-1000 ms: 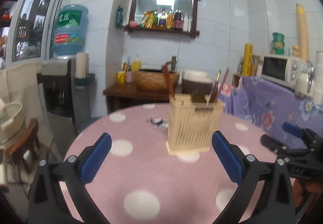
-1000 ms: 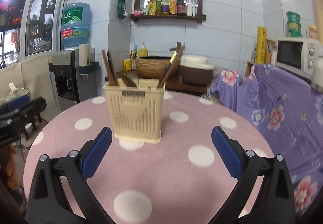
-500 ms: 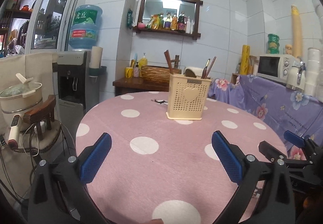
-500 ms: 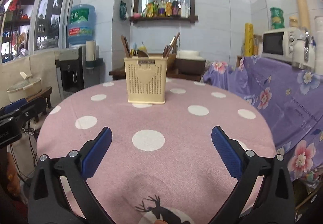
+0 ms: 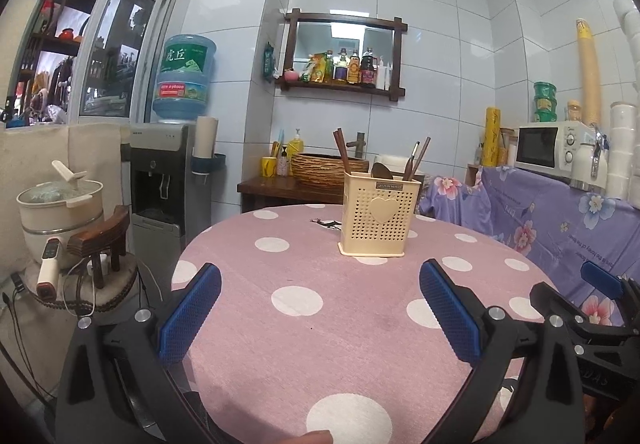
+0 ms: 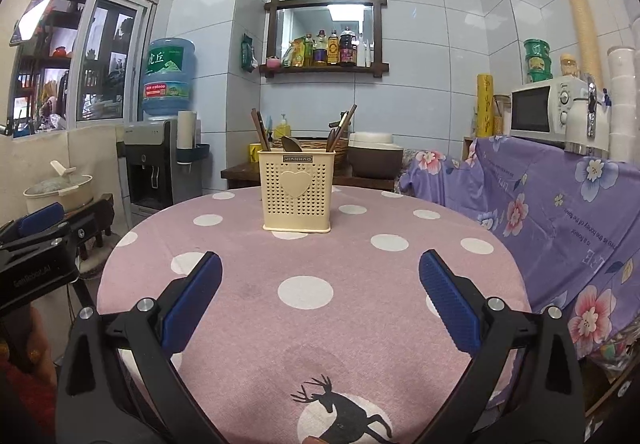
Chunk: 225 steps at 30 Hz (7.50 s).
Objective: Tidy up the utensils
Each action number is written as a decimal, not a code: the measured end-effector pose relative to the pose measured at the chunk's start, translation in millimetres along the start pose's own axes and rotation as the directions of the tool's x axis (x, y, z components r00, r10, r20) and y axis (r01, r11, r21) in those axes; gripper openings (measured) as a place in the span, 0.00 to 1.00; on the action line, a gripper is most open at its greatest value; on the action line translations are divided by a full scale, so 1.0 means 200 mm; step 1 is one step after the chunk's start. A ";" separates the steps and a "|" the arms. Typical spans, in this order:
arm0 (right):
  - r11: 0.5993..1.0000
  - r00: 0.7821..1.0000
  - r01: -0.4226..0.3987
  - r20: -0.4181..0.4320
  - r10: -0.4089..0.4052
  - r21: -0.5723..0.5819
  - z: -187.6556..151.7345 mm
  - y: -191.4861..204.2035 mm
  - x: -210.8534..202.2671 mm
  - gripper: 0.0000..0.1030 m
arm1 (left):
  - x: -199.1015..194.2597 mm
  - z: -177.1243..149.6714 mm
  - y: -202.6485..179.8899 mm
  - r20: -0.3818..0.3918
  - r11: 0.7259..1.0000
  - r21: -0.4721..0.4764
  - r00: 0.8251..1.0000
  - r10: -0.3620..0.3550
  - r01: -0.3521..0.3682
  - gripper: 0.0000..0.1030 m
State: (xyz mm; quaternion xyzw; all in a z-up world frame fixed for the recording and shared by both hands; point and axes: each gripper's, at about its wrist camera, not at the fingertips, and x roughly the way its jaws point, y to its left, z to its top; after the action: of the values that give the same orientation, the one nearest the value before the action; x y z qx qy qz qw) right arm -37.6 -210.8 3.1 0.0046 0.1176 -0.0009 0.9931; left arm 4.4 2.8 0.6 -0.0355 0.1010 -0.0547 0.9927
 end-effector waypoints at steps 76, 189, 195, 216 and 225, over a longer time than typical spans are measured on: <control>1.000 1.000 0.004 -0.024 -0.004 -0.014 0.00 0.00 0.04 0.95 | -0.01 0.00 0.04 -0.003 1.000 0.002 1.000 0.020 -0.020 0.95; 1.000 0.998 0.018 -0.055 -0.018 -0.004 -0.03 0.03 0.07 0.95 | 0.02 -0.05 0.05 -0.045 1.000 -0.006 0.999 0.028 -0.028 0.95; 1.000 0.998 0.018 -0.056 -0.018 -0.003 -0.03 0.03 0.07 0.95 | 0.02 -0.05 0.05 -0.045 1.000 -0.006 0.999 0.028 -0.028 0.95; 1.000 0.998 0.018 -0.057 -0.018 -0.004 -0.03 0.03 0.07 0.95 | 0.02 -0.05 0.04 -0.046 1.000 0.002 0.999 0.023 -0.022 0.95; 1.000 0.998 0.019 -0.058 -0.019 -0.004 -0.04 0.03 0.07 0.95 | 0.01 -0.05 0.03 -0.043 1.000 0.005 0.999 0.023 -0.023 0.95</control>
State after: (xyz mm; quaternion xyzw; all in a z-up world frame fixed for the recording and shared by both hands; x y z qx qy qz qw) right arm -26.5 -203.9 -7.7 0.0019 0.1462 -0.0102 0.9892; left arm 5.4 8.8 -9.7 -0.0308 0.1227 -0.0444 0.9910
